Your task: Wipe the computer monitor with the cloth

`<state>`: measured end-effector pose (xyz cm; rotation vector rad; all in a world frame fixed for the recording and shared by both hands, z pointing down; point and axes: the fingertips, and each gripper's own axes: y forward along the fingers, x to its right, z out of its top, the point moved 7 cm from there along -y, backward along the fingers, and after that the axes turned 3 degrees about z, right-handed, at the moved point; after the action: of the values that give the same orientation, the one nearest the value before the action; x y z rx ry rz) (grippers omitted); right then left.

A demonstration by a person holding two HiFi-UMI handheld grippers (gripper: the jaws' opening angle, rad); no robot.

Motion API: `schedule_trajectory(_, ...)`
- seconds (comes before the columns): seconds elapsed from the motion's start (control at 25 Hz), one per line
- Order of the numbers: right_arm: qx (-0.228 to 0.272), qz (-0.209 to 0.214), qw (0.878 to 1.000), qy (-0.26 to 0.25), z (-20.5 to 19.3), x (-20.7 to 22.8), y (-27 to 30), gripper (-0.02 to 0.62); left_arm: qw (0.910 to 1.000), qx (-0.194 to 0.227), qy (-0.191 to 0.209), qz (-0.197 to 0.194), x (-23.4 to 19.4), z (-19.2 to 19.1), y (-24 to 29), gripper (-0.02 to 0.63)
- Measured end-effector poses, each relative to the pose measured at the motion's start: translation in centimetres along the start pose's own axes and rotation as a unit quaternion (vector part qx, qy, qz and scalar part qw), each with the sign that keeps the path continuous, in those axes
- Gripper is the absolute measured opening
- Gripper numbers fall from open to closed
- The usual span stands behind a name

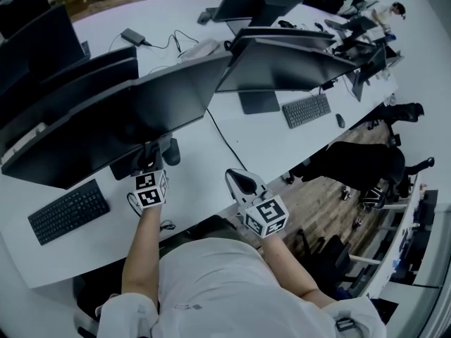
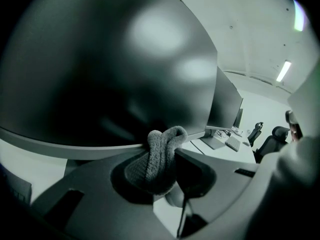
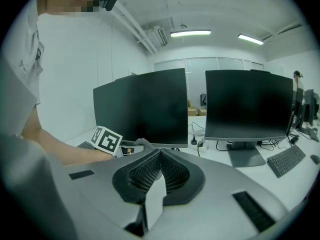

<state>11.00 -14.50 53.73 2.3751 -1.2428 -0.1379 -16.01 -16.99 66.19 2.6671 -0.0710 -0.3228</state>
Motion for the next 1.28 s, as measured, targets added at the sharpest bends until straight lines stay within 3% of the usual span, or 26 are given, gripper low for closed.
schedule_trajectory(0.6,-0.006,0.024,1.000,-0.013,0.8,-6.5,3.3,0.009,0.9998,0.009,-0.001,0.017,-6.2,-0.6,-4.7,0.097)
schedule_trajectory(1.28,-0.008,0.082,0.996,-0.038,2.4,-13.5,7.8,0.009,0.9968,0.018,-0.005,0.077,-14.5,-1.5,-11.4,0.097)
